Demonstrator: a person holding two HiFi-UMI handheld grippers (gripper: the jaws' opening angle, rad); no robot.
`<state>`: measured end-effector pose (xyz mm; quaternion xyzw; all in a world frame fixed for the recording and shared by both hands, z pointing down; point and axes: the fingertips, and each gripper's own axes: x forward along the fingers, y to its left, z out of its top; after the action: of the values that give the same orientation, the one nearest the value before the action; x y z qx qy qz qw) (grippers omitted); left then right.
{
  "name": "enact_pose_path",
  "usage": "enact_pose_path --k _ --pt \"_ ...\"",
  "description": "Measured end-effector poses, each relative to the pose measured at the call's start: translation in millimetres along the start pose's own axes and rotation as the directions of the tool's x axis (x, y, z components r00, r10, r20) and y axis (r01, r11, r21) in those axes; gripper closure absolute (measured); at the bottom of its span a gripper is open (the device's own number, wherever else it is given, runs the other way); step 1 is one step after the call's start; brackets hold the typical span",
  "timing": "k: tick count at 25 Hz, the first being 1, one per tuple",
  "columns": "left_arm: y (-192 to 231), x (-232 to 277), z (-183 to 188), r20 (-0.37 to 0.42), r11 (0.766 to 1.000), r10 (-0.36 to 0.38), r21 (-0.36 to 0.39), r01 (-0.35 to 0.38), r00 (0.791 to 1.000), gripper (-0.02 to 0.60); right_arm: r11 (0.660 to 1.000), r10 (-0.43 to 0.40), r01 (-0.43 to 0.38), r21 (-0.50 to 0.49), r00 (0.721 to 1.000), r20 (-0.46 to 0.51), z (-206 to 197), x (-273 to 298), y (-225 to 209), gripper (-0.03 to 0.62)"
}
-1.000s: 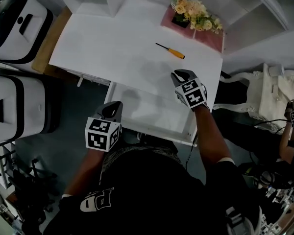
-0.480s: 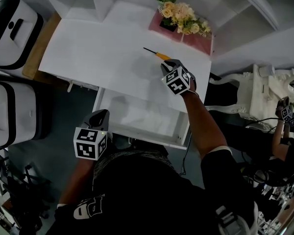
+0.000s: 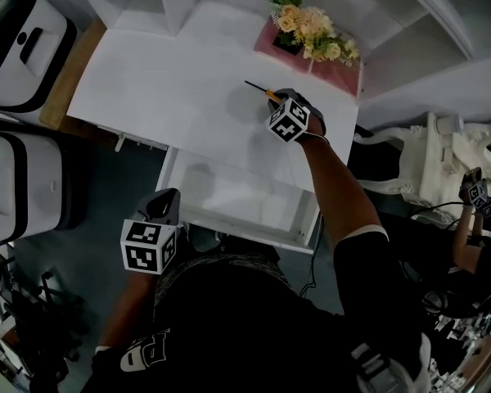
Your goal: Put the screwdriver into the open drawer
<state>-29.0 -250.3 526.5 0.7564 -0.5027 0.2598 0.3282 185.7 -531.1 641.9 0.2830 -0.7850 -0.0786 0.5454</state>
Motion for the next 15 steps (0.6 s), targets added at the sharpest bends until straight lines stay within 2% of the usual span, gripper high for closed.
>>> enact_pose_path --k 15 --pt "13 -11 -9 -0.019 0.999 0.032 -0.022 -0.033 0.999 0.571 0.994 0.099 -0.103 -0.046 0.991 -0.092 -8 36 -3 0.484"
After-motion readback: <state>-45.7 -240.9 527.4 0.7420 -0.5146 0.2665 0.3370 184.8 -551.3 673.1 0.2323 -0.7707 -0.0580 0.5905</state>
